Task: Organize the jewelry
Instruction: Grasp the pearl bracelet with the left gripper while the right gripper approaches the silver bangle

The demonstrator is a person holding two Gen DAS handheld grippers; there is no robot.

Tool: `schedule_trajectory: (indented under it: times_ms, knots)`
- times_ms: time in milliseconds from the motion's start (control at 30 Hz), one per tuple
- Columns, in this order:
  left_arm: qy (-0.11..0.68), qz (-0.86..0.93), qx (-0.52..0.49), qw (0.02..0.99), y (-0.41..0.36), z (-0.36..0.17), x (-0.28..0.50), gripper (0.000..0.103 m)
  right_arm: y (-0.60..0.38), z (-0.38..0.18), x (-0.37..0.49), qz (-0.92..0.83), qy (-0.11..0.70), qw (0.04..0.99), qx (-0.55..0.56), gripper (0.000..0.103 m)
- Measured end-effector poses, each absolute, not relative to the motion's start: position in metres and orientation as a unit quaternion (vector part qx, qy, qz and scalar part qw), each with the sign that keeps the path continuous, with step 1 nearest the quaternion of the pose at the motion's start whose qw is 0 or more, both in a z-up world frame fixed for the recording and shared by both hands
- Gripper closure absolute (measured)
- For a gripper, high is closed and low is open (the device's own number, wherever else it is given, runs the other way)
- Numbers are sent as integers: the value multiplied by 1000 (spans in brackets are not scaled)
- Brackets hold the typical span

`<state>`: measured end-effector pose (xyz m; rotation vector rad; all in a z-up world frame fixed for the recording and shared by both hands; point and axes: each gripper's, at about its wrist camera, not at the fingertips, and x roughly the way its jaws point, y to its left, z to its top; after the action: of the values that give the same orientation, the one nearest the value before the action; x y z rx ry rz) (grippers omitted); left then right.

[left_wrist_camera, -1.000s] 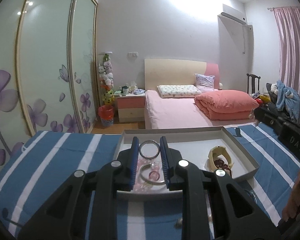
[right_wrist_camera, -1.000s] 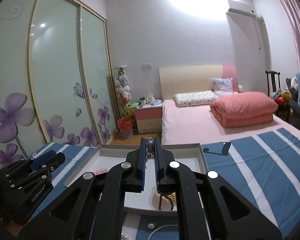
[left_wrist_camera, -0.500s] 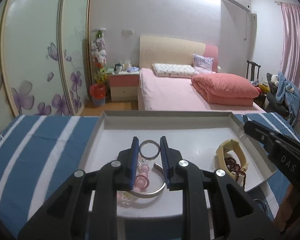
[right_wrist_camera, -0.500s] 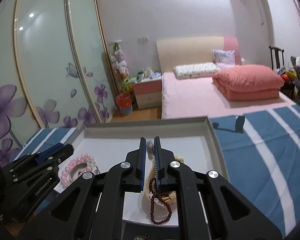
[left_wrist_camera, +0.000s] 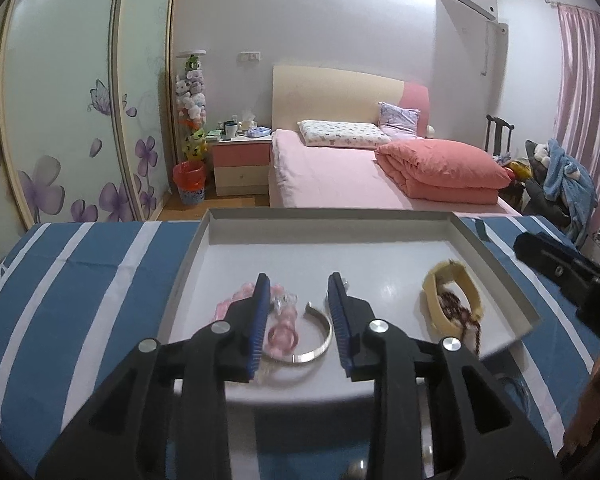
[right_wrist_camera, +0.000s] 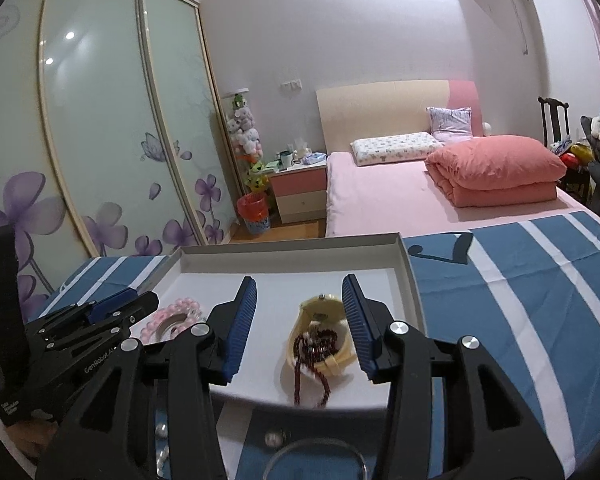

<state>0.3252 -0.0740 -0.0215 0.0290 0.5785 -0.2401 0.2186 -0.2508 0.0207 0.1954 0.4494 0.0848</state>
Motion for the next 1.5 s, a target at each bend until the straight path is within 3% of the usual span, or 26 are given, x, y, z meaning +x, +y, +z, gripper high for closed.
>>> schedule_trajectory:
  times_ms: [433,833,900,1033,1500]
  knots:
    - [347,-190,27,918,-73,-44,236,69,-257,14,154,28,219,971,93,57]
    - [429,-198,52,880,-103,-75,230,70,-261,6,140,26,221,970,96,57]
    - [428,-193,62,881,-106,-76,230,72,-261,5,139,26,222,970,96,57]
    - [427,-172,80,884,-107,-77,232,92,-260,3,136,27,224,969,96,57]
    - [430,-113,50,894,-36,-71,234,93,-252,-12,145,30,282,956,74,57]
